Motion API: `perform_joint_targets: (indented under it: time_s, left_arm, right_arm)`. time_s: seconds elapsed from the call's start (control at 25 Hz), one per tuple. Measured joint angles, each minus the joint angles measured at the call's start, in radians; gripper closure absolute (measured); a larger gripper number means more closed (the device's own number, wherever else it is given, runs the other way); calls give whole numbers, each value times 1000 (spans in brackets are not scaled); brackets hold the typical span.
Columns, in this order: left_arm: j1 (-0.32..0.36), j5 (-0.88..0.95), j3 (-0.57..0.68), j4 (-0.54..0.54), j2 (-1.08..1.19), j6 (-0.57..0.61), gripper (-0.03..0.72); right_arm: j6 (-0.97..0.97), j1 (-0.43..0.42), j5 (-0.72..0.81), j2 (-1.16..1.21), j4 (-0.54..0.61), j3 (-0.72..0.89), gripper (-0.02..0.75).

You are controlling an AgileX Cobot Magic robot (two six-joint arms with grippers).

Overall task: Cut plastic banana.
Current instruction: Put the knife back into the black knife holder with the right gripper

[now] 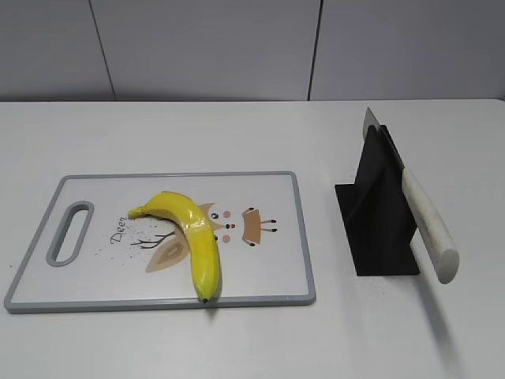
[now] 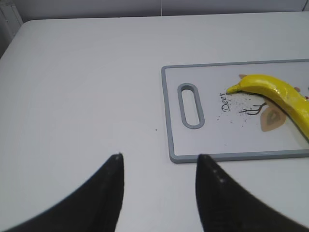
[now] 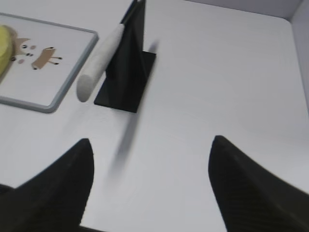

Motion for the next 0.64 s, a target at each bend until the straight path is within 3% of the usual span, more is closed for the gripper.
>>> perform_joint_targets:
  time_s: [0.2,0.64]
  left_arm:
    - [0,0,0,0,0,0,218]
    - [0,0,0,0,0,0,218]
  right_arm:
    - [0,-103,0,0,0,0,149]
    - [0,-108,0,0,1,0,149]
